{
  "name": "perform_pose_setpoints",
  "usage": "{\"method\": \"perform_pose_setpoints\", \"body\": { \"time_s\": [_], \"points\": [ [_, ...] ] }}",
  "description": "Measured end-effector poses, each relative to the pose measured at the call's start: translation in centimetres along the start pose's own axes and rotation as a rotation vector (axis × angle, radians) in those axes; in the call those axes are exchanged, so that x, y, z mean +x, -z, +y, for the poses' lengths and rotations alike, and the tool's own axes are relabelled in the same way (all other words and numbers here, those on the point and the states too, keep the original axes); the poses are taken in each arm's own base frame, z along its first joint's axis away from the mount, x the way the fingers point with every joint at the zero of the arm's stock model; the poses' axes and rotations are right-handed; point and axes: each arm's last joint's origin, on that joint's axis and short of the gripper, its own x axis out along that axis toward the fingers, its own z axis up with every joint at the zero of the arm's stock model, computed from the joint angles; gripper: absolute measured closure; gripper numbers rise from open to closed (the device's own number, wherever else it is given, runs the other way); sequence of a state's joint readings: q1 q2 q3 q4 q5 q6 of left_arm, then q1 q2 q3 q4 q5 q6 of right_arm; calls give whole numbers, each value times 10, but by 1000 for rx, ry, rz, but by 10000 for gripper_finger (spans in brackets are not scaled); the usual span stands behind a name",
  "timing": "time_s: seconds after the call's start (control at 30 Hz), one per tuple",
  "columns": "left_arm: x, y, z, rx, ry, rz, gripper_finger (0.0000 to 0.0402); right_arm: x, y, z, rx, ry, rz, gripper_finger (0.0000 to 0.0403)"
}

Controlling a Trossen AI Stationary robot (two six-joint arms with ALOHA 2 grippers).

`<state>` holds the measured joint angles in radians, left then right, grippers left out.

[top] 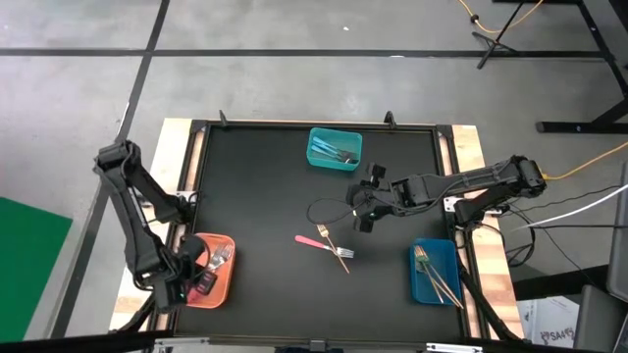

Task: Sort silverware by color (type)
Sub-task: Put the pink fork into the orange bin

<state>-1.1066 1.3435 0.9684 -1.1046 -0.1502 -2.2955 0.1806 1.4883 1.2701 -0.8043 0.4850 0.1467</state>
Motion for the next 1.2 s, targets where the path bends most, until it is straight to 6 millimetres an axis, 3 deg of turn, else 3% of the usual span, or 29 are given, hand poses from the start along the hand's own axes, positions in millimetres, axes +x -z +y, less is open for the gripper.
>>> {"method": "perform_pose_setpoints", "body": {
  "time_s": [0.53, 0.9, 1.2],
  "points": [
    [39, 4, -16, -29, -140, -115, 349, 0, 0, 0, 2, -8, -2, 331],
    [42, 6, -17, -1, -143, -109, 347, 0, 0, 0, 3, -8, -2, 331],
    [43, 3, -19, -27, -178, -71, 307, 0, 0, 0, 2, -9, -2, 331]
  ]
}}
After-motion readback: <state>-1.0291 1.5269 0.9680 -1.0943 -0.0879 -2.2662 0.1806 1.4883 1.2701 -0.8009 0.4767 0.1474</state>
